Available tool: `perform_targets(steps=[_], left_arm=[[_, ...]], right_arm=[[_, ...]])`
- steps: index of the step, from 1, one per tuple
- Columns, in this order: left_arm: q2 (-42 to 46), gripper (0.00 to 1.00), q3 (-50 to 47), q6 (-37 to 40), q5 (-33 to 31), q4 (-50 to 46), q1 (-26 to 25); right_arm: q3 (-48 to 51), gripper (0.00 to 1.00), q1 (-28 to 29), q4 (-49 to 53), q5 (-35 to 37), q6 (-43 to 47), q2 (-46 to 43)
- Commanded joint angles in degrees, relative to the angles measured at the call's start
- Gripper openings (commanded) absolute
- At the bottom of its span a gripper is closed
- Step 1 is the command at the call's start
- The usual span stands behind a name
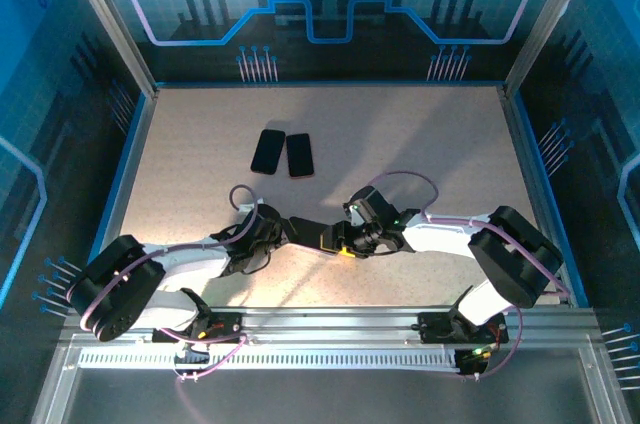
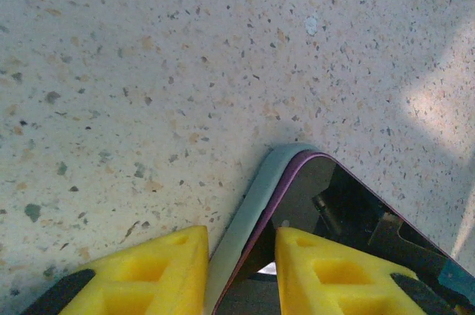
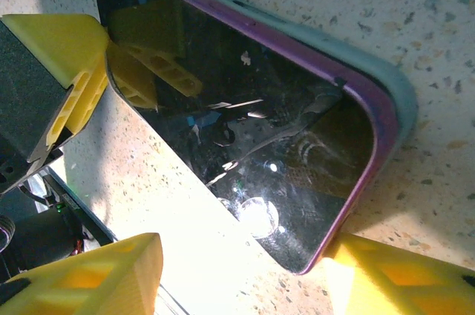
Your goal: Put the phone into the phone case
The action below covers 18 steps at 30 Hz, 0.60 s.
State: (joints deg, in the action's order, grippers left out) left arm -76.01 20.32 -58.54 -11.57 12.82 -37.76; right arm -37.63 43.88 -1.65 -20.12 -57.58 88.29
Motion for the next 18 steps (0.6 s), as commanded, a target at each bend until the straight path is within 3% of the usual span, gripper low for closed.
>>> perform_targets(steps=[1,10,18], left_arm=[[1.17,0.3,-1.4,-0.67,0.54,1.21,-0.36],[6.28,0.3,-2.42,-1.64,-1.17,-1.78,-1.88],[5.81,0.3,-2.93,-2.54,-0.44,-1.23,-2.83]], right_arm=[[-0.86,0.59,1.33,-4.24,-1.36,-0.52,0.57],[-1.03,0.59,1.71,-4.89,-2.16,-0.26,1.09],[-1.57,0.6,0.92,-0.61,-1.5,2.88,-0.96]])
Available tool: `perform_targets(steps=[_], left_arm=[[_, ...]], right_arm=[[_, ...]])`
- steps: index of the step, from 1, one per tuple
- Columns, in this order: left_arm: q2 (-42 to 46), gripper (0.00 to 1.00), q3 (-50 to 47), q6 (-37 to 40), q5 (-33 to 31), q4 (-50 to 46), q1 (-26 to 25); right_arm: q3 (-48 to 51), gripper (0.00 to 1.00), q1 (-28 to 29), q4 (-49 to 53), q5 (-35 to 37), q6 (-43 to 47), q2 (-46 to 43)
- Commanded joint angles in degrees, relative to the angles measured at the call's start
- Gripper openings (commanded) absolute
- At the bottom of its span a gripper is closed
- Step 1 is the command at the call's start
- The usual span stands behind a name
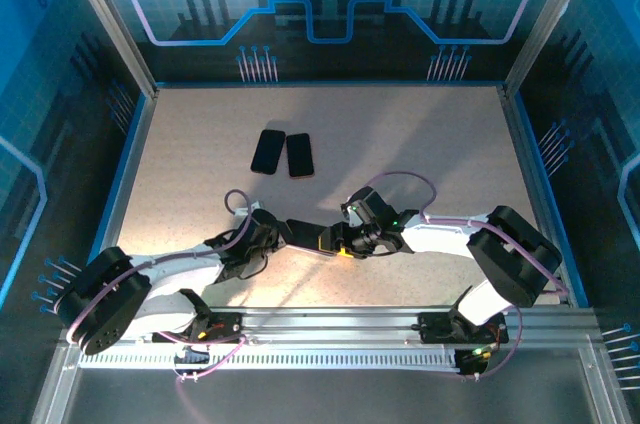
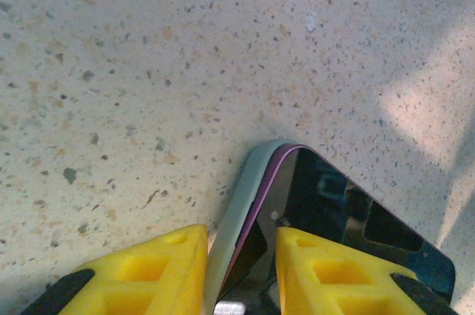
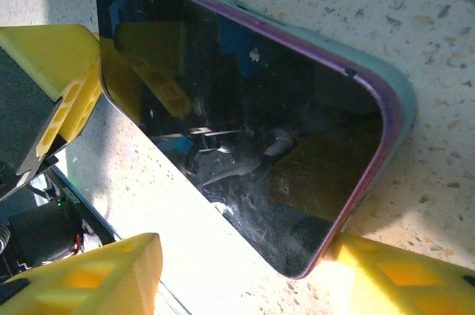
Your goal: Put the phone into the phone case
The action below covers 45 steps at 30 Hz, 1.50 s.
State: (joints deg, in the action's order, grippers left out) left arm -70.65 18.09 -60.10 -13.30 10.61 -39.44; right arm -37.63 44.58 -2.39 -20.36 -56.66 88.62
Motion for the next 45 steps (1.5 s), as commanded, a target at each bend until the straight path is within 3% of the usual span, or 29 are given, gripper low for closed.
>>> perform_targets(steps=[1,13,24,32,36,45], left_arm=[[0.13,0.3,-0.71,-1.12,1.35,1.19,-1.33],[-1.64,0.3,0.28,-2.22,2.14,1.85,-3.31],[6.16,0.32,3.49,3.19,-4.2,-9.19,-3.1],[5.73,0.32,4.34,5.15,-4.19,-8.63,-2.45],[4.17,0.32,4.6,5.58,-4.18,-7.31,-2.09],[-0.82,0.29,7.09,7.76,-1.75,-4.25,-1.0]], right_arm=[[-1.57,0.6,-0.03,0.72,-1.22,2.23,-1.62],[-0.73,0.63,-4.95,5.07,-1.6,6.03,-5.38],[-0.26,0.65,-6.78,6.96,-1.53,7.78,-7.76],[-0.17,0.63,-7.22,6.13,-0.94,8.12,-6.99],[0.0,0.55,-7.22,5.76,-0.48,8.28,-6.1],[0.7,0.22,-7.18,5.18,-0.47,8.02,-5.83]])
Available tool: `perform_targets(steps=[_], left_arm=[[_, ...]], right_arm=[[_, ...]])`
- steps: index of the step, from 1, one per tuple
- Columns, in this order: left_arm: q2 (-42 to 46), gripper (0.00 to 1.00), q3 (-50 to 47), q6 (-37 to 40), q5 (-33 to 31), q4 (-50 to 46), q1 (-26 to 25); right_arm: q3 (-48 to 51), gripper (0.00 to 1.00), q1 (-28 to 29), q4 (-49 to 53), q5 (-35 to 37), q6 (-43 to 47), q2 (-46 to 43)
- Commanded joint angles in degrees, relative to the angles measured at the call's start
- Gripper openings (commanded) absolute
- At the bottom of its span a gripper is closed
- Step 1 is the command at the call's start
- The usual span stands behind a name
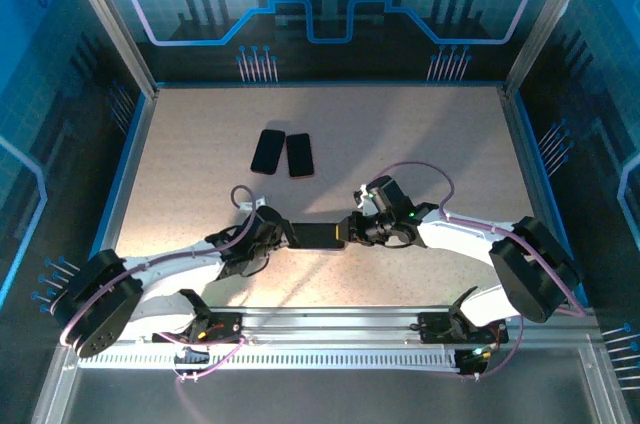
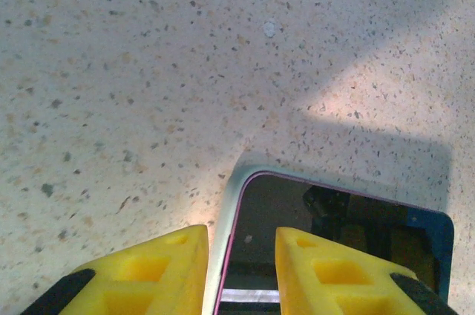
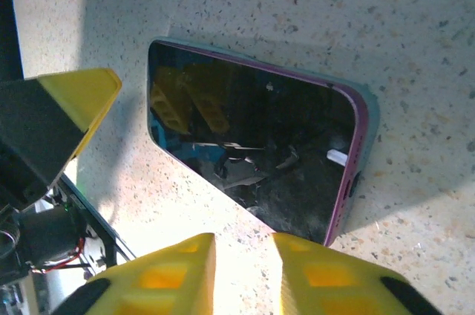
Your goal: Put the phone into the phone case
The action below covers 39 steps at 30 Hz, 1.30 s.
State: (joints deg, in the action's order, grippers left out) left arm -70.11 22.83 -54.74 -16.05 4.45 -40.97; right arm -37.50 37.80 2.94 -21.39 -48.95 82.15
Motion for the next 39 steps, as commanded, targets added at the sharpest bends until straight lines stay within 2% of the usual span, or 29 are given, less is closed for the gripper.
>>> perform_targets(steps=[1,6,13,30,35,39], left_arm=[[-2.06,0.28,2.78,2.66,1.35,2.12,0.63],[-5.29,0.25,4.22,3.78,2.55,3.29,0.95],[-10.7,0.0,7.34,4.99,5.15,3.4,1.44],[-14.88,0.0,8.82,4.13,5.93,-0.39,2.63],[-11.38,0.0,7.51,3.86,5.64,-1.02,2.7],[-5.44,0.0,7.54,4.09,3.96,-5.99,2.66]], right_arm=[[0.66,0.21,-0.36,-0.11,0.66,0.4,0.72],[1.4,0.18,-0.36,-0.95,0.47,-0.13,1.02],[1.62,0.14,-0.36,-1.48,0.38,-0.23,1.66],[0.33,0.13,-0.44,-0.65,-0.01,1.12,3.67],[-0.79,0.11,-0.36,2.63,1.13,2.78,2.43],[-1.83,0.1,-0.24,5.89,2.62,4.31,0.61]])
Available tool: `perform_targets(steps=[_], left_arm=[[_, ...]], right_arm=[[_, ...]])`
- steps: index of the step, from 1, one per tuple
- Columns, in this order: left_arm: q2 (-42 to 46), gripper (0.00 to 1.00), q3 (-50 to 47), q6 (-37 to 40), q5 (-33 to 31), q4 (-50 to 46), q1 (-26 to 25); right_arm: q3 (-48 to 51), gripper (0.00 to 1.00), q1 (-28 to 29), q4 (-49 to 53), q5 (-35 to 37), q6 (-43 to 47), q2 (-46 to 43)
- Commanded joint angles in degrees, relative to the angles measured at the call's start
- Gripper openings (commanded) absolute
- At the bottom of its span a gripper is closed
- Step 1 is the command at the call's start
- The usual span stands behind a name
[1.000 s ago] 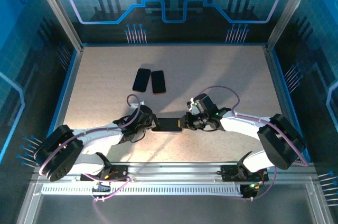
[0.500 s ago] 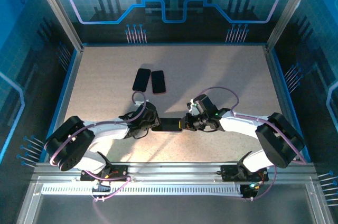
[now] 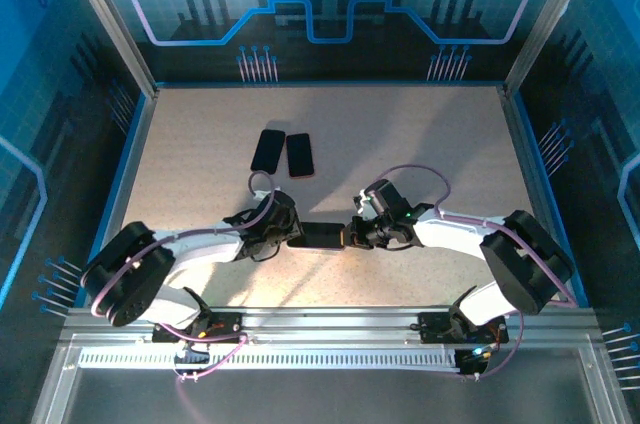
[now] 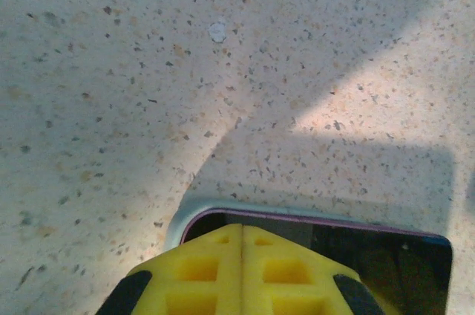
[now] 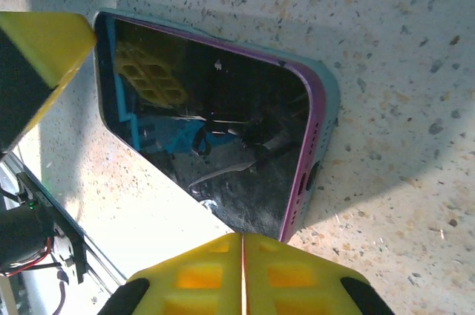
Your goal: Put the phone into the phone case
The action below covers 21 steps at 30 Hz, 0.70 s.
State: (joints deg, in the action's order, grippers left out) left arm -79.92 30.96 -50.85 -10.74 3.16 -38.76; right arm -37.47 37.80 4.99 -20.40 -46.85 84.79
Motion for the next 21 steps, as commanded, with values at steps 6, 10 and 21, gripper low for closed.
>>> perform_targets(steps=[6,10,21], left_arm=[[10.72,0.0,-2.4,0.53,-1.15,-8.4,0.5],[10.41,0.0,-4.71,-0.44,-0.01,-7.71,0.5],[8.68,0.0,-7.01,-1.02,0.65,-5.34,0.48]], right_arm=[[-2.58,0.1,-0.01,5.77,2.64,3.53,-2.41],[-2.54,0.1,0.05,5.46,2.6,3.85,-1.25],[-2.85,0.09,0.43,5.11,3.37,4.11,0.52]])
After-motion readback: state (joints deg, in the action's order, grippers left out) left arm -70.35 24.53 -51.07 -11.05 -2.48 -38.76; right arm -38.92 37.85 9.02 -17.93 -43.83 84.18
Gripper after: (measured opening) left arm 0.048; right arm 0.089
